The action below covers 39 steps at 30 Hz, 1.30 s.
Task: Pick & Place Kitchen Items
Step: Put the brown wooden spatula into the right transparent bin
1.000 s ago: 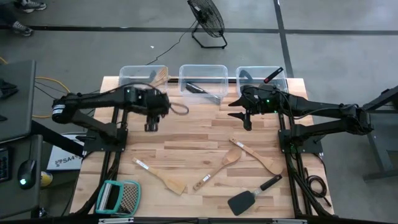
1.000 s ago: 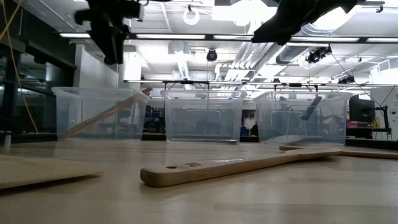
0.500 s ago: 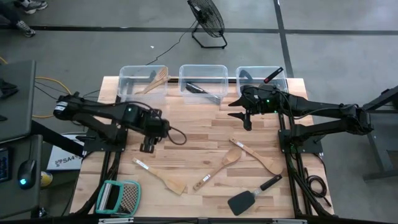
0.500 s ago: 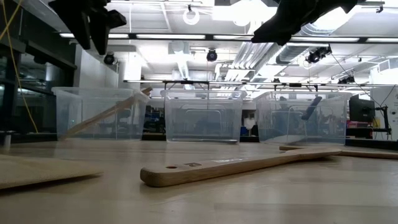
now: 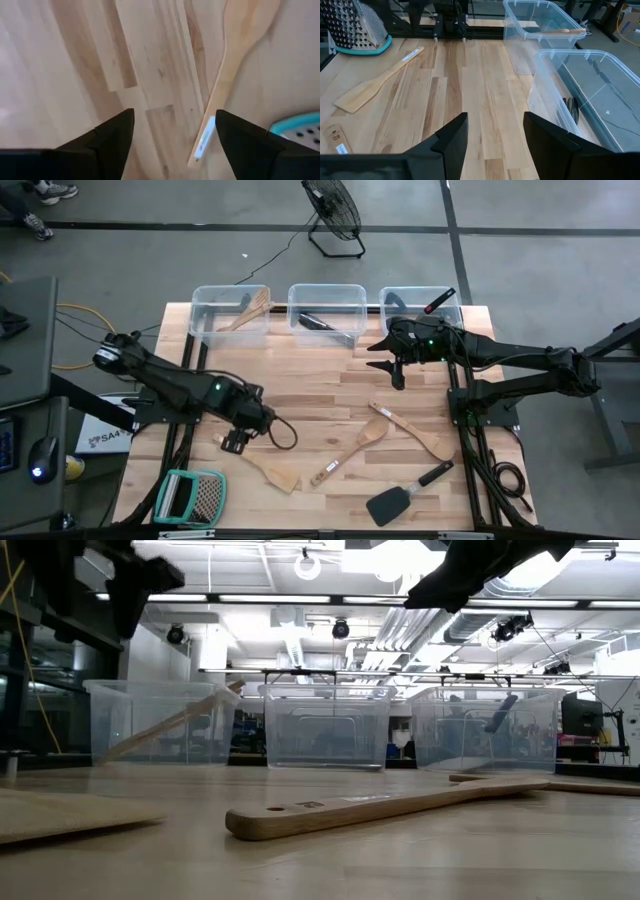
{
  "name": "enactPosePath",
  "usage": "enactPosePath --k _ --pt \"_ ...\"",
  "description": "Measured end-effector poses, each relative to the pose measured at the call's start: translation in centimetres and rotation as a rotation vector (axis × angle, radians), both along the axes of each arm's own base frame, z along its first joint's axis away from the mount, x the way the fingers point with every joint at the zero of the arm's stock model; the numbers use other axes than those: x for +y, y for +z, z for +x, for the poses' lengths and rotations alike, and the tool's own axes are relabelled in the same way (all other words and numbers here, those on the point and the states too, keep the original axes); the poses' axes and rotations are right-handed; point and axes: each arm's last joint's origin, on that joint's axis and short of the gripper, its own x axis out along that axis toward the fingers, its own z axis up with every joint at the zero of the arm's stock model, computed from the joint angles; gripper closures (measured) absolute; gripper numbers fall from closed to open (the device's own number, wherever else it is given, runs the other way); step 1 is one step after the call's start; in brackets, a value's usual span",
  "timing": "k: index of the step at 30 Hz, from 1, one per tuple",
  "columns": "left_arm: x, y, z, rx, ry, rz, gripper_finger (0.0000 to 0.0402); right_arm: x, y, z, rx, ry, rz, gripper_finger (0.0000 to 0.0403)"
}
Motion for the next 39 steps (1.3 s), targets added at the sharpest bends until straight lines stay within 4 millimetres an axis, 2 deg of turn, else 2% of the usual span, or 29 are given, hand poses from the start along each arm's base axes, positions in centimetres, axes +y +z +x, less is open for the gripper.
enactPosePath --k 3,8,15,28,39 --pt "-0.7 -2.2 -0.1 -0.005 0.010 -0.018 0.0124 0.0 0.0 0.0 0.000 0.000 0.000 0.0219" --pt "-1.9 -5.3 -0.3 -0.066 -0.067 -0.072 0.0124 0.0 0.0 0.0 0.000 0.000 0.000 0.0219" --pt "-2.9 -8.5 -1.8 -0.027 -0.172 -0.115 0.0124 0.0 0.0 0.0 0.000 0.000 0.000 0.0219" --pt "-2.6 -11.0 -3.5 0.077 -0.253 -0.128 0.0124 0.0 0.0 0.0 0.000 0.000 0.000 0.0219" --pt "-3.2 -12.5 -3.5 0.117 -0.337 -0.053 0.0124 0.0 0.0 0.0 0.000 0.000 0.000 0.0219"
